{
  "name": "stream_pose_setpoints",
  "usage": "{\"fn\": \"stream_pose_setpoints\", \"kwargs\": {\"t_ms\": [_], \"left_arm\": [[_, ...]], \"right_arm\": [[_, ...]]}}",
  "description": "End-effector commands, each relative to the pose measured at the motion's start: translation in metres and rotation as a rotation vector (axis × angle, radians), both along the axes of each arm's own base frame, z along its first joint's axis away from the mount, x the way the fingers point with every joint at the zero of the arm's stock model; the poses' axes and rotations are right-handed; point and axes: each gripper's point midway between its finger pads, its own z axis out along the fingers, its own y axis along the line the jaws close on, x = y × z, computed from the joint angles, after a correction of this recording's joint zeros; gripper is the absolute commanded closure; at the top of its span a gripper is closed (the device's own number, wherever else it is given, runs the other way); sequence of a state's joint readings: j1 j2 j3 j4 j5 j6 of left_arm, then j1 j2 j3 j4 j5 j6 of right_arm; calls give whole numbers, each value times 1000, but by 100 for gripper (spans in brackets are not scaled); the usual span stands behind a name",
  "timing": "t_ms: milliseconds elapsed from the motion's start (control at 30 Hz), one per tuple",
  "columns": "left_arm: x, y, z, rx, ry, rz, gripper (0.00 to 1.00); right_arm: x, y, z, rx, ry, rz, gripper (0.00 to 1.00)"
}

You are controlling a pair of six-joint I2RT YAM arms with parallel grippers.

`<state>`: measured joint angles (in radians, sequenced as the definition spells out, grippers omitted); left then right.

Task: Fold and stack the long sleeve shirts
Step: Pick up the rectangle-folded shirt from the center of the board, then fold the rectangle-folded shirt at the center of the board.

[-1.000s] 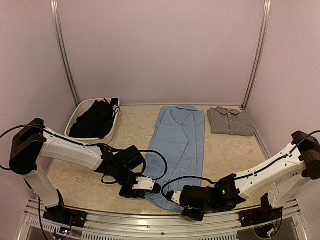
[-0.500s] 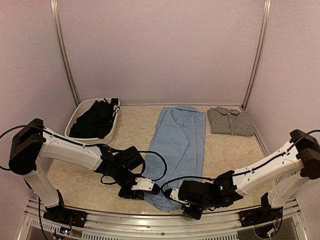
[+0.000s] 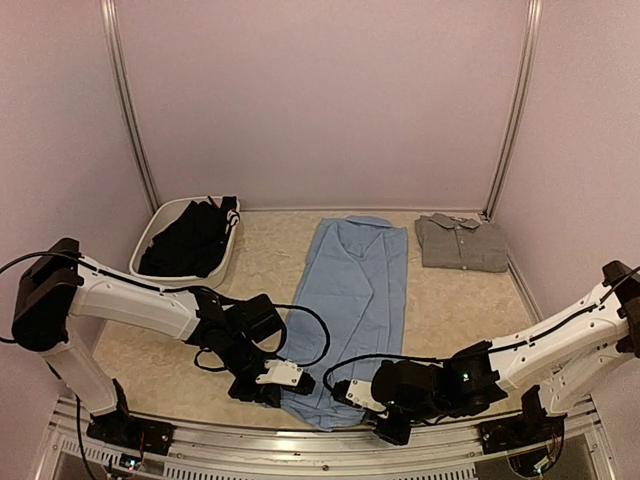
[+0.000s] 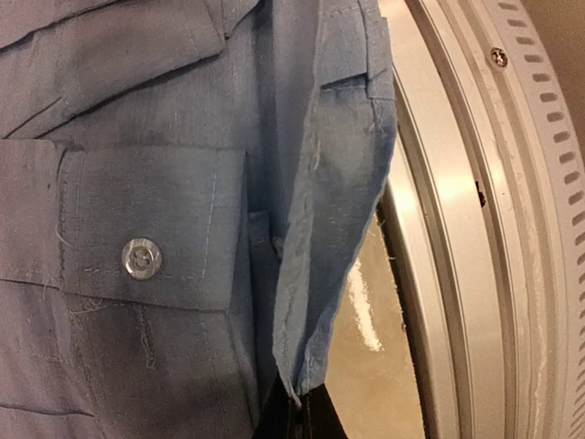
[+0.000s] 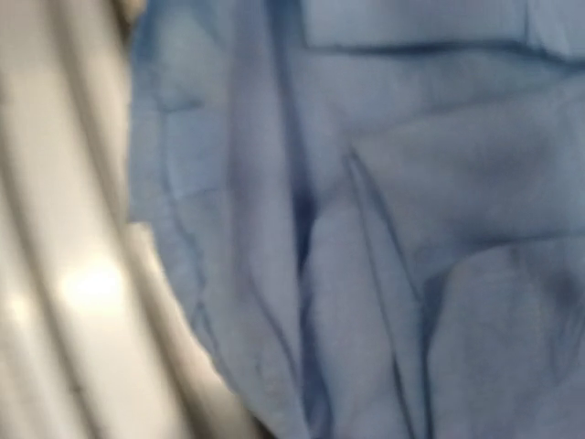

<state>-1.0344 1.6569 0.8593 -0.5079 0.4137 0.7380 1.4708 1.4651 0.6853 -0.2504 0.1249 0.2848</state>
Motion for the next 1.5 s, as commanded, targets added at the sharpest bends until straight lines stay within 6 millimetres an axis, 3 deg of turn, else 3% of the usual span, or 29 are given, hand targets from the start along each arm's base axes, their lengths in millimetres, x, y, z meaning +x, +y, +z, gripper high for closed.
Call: {"fn": "stream_pose_setpoints", "kwargs": {"t_ms": [0, 133, 333, 500, 800, 1067, 1200, 1333, 1467], "left_arm": [[-12, 5, 14, 23, 83, -2, 100], [6, -8, 33, 0, 151, 57, 100], [64, -31, 55, 0, 226, 282, 100], [82, -37, 49, 28, 268, 320, 100], [143, -55, 78, -56, 230, 370, 100], [210, -64, 59, -41, 221, 448, 100], [243, -65, 59, -72, 190, 498, 100], [274, -71, 57, -100, 154, 542, 100], [293, -72, 37, -86, 128, 588, 100]], "right_arm": [[-20, 4, 24, 101, 65, 81, 100], [-4, 3, 44, 148, 73, 36, 100], [35, -11, 61, 162, 64, -94, 100], [69, -26, 68, 154, 57, -207, 100], [126, -43, 81, 158, 2, -324, 100], [191, -63, 79, 114, -55, -425, 100], [223, -66, 76, 104, -91, -444, 100], [246, -62, 61, 98, -69, -439, 100], [263, -64, 39, 42, -64, -439, 100]]}}
